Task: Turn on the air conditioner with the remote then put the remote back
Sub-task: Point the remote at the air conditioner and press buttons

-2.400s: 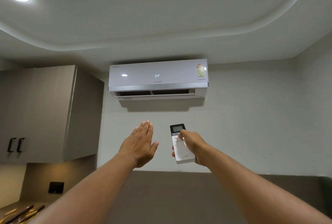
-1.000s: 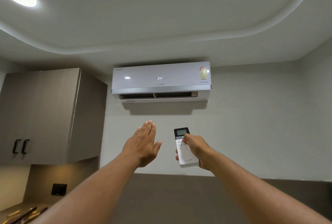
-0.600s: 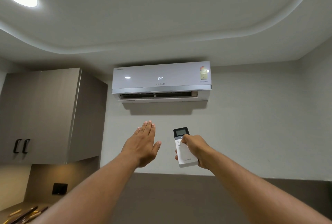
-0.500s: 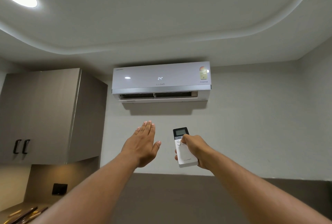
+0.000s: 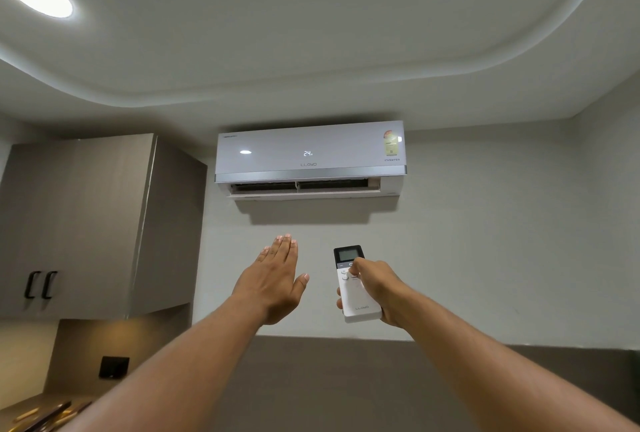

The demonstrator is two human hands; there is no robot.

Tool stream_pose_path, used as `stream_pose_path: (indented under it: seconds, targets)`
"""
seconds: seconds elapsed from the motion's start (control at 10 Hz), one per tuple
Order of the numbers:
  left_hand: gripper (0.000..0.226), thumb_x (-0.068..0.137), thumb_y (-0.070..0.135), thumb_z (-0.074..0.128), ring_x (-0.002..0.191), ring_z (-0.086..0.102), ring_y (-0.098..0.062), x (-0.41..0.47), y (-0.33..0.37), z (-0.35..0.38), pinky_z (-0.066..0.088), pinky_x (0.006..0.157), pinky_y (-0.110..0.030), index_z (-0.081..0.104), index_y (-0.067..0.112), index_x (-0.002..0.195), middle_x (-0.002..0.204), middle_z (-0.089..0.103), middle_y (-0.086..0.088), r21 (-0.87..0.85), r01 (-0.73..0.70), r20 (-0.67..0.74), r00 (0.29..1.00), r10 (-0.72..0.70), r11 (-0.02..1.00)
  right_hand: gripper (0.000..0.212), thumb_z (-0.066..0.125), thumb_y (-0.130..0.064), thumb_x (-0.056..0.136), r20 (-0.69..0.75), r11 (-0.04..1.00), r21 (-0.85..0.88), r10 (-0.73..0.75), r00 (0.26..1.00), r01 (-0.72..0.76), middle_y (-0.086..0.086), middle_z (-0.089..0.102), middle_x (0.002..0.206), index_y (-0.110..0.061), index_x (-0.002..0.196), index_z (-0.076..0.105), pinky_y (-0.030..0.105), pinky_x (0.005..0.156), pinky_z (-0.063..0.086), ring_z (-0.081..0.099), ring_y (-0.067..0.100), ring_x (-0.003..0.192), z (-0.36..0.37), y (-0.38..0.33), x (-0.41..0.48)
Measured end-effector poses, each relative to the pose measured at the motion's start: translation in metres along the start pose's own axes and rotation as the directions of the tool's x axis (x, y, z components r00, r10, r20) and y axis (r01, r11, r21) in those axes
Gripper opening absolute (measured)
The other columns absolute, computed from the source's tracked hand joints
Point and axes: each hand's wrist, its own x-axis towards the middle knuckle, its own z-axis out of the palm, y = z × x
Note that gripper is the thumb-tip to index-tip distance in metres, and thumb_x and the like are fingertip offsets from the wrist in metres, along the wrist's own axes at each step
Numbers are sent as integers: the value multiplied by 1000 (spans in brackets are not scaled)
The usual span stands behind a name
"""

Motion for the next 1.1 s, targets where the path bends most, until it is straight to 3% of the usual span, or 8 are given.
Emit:
stream_pose_path:
  seconds: [0.9, 1.1]
  targets:
    - [72, 97, 53, 14, 148, -8, -19, -5, -7, -2, -5, 114, -32, -5, 11, 153, 162, -9, -8, 12, 8, 9, 1000, -8, 1000, 32, 44, -13, 87, -13, 1000, -31, 5, 1000, -5, 21, 73, 80, 1, 113, 56, 35, 60, 58, 74, 36, 60, 2, 0, -5]
    - [72, 97, 53, 14, 148, -8, -19, -5, -7, -2, -5, 114, -32, -6, 12, 153, 162, -9, -8, 14, 8, 8, 1000, -8, 1000, 26, 44, -14, 86, 13, 1000, -2, 6, 1000, -6, 20, 72, 79, -2, 105, 57, 34, 60, 58, 74, 35, 60, 4, -1, -6]
